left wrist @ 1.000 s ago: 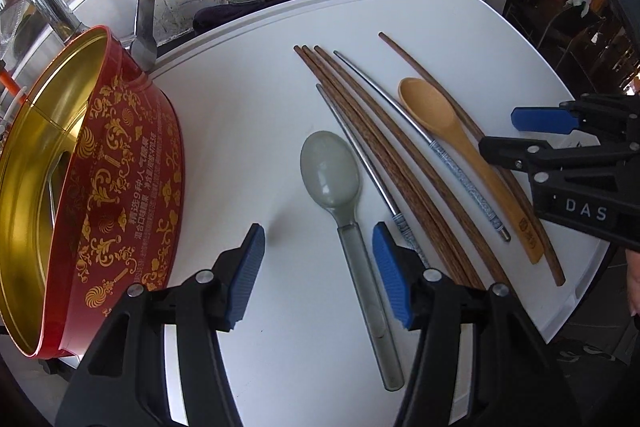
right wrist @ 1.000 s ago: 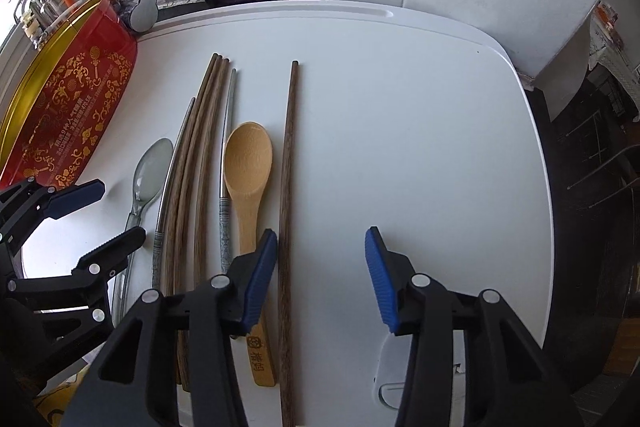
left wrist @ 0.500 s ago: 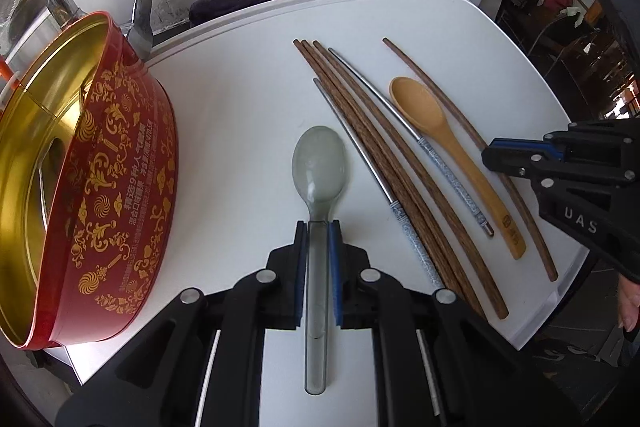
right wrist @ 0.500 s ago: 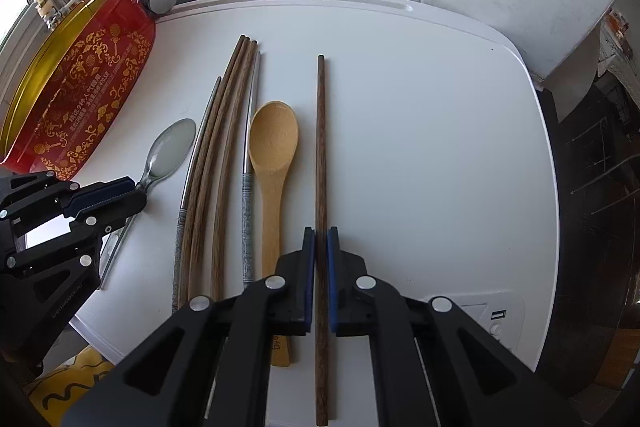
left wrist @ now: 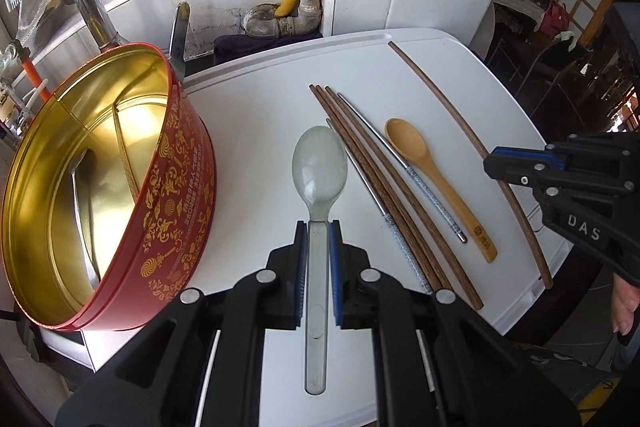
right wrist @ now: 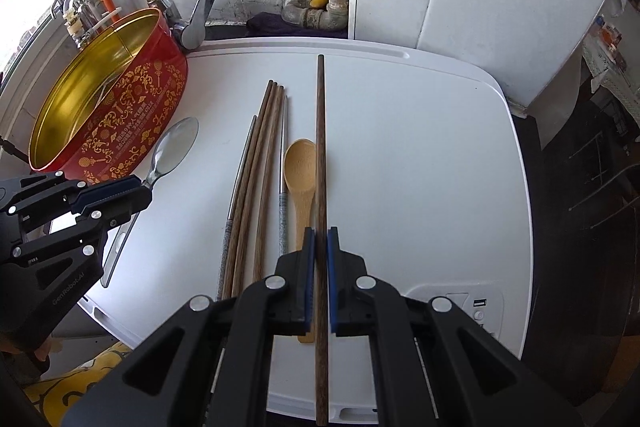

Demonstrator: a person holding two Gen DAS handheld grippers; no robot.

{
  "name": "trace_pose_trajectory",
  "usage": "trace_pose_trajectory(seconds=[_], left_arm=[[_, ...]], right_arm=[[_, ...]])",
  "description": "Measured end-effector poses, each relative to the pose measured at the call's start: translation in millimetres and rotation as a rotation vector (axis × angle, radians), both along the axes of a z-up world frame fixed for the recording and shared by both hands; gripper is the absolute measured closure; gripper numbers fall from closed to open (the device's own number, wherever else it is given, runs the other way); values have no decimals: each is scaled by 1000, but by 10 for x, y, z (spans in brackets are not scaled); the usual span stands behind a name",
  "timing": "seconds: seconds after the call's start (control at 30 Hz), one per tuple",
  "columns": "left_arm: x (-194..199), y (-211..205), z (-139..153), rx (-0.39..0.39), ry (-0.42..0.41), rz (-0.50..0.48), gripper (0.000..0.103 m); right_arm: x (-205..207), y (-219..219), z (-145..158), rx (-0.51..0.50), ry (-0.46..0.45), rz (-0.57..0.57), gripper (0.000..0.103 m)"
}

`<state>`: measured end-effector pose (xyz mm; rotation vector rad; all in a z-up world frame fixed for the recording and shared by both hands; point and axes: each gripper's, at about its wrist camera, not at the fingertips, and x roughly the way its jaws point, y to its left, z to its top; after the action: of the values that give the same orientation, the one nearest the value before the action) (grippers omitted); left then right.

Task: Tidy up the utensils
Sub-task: 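Carry the grey spoon and chopstick over the red tin with both tools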

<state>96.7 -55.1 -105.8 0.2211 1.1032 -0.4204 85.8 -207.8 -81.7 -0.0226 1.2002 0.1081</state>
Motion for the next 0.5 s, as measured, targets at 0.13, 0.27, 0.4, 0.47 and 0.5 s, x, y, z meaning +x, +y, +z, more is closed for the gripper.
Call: trace_pose_trajectory(seconds=[0.13, 0.27, 0.4, 0.47, 0.5], left_arm=[[-39, 78, 42, -13, -9, 16, 92], [-81, 201, 198, -41, -43, 32, 92], [-77, 393, 453, -64, -109, 67, 92], [-72, 515, 559, -55, -150, 96, 92], [-69, 576, 596, -56, -160, 107, 92]], right_arm=[[-12, 55, 45, -6, -10, 6, 97], [1, 183, 191, -8, -37, 29, 97], [83, 453, 443, 2, -84, 90, 97], [157, 608, 545, 59, -80, 122, 97], [192, 688, 588, 76, -81, 135, 97]])
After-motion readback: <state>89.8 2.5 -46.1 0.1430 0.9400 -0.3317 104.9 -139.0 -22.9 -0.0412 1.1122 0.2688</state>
